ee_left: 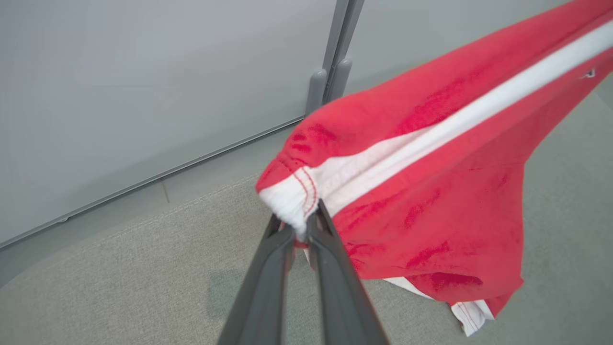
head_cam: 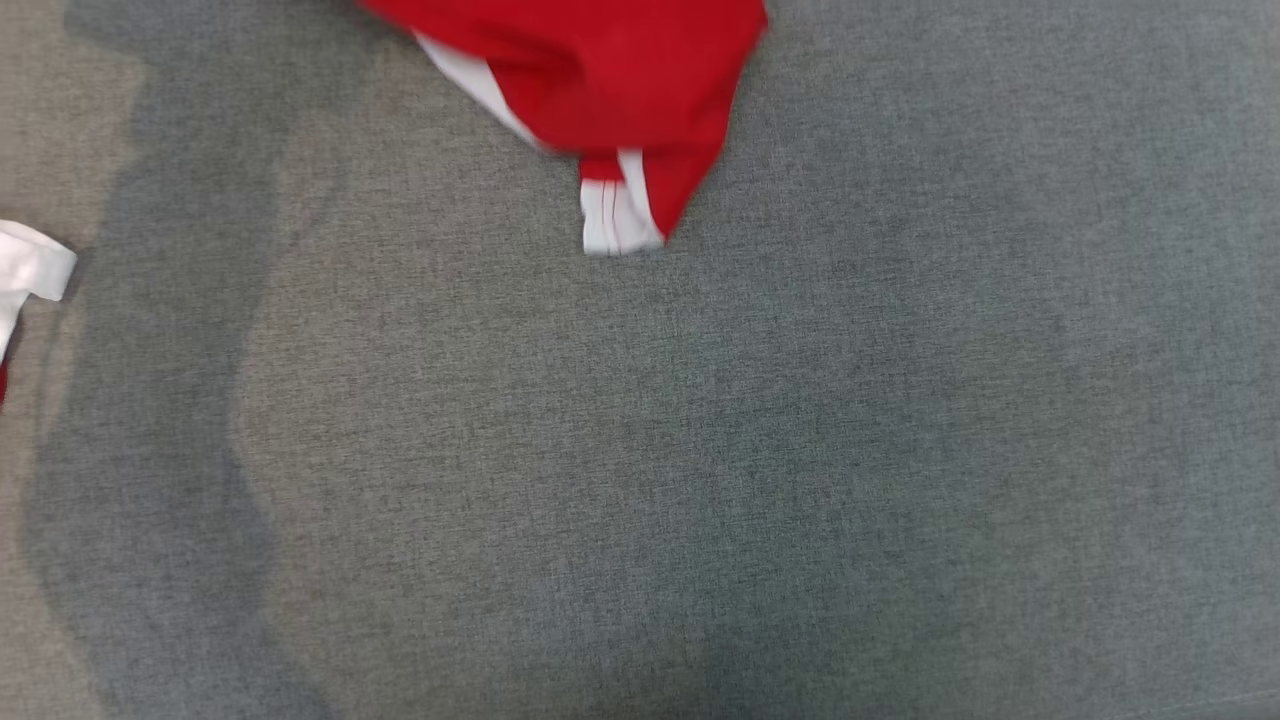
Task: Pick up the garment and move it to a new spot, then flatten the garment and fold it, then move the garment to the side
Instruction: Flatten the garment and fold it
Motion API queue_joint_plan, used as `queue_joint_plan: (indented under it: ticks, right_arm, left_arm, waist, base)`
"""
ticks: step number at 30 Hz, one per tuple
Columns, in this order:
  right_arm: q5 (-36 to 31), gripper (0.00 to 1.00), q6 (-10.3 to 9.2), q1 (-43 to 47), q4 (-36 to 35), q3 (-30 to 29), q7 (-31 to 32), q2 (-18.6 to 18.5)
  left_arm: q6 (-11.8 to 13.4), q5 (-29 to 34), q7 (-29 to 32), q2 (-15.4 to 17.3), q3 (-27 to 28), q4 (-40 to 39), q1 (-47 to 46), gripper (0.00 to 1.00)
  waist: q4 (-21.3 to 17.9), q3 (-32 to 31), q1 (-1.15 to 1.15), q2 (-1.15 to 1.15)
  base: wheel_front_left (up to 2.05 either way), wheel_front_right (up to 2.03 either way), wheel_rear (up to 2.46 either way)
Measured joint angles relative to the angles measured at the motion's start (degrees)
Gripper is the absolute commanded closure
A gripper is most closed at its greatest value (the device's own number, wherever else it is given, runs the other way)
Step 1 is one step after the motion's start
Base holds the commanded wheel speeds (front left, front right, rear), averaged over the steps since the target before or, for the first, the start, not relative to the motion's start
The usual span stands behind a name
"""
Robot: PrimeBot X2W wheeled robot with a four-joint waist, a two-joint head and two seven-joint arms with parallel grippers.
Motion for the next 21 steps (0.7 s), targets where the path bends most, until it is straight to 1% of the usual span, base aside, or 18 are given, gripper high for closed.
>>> queue_joint_plan:
  ticks: [4,5,7,11,15,17,21]
  right_arm:
    - [0.97,1.00,0.00,-6.22,2.71,0.09,-4.16,0.32]
    - [0.75,1.00,0.01,-8.45,3.48,0.82,-6.83,0.23]
    - [0.79,1.00,0.01,-9.65,4.02,1.26,-9.73,0.14]
    - [2.03,1.00,0.01,-10.15,4.75,3.69,-11.22,-0.77]
    - [2.59,1.00,0.01,-8.79,5.68,7.83,-10.47,-2.16]
    - [3.47,1.00,0.00,-6.54,5.19,10.49,-9.40,-2.63]
    - [5.34,1.00,0.00,0.50,3.69,15.46,-7.42,-4.91]
  left_arm:
    - [-0.45,2.75,-3.32,-1.52,-0.93,3.16,-6.84,1.00]
    - [-0.58,4.03,-4.68,-1.72,-1.59,4.71,-9.55,1.00]
    - [-0.93,5.50,-6.97,-1.86,-2.31,6.35,-11.77,1.00]
    - [-1.09,4.33,-8.09,-3.08,-3.30,9.47,-12.87,1.00]
    - [-1.27,1.31,-9.64,-3.38,-4.83,10.24,-10.07,1.00]
    - [-1.43,-0.71,-10.22,-2.74,-7.05,8.72,-6.79,1.00]
    - [-1.43,-6.49,-11.38,-0.71,-10.84,5.77,2.50,1.00]
  waist:
    - [-0.34,1.18,0.00,0.00]
    - [-0.30,1.27,0.00,0.00]
    - [-0.28,1.33,0.01,0.00]
    - [0.15,1.25,0.00,0.00]
    - [0.59,1.15,0.01,0.00]
    - [0.70,0.57,0.01,0.00]
    - [1.05,-1.67,0.00,0.00]
  base:
    - [0.00,0.00,0.00]
    - [0.00,0.00,0.00]
    - [0.00,0.00,0.00]
    - [0.00,0.00,0.00]
    - [0.00,0.00,0.00]
    - [0.00,0.00,0.00]
    - [0.00,0.00,0.00]
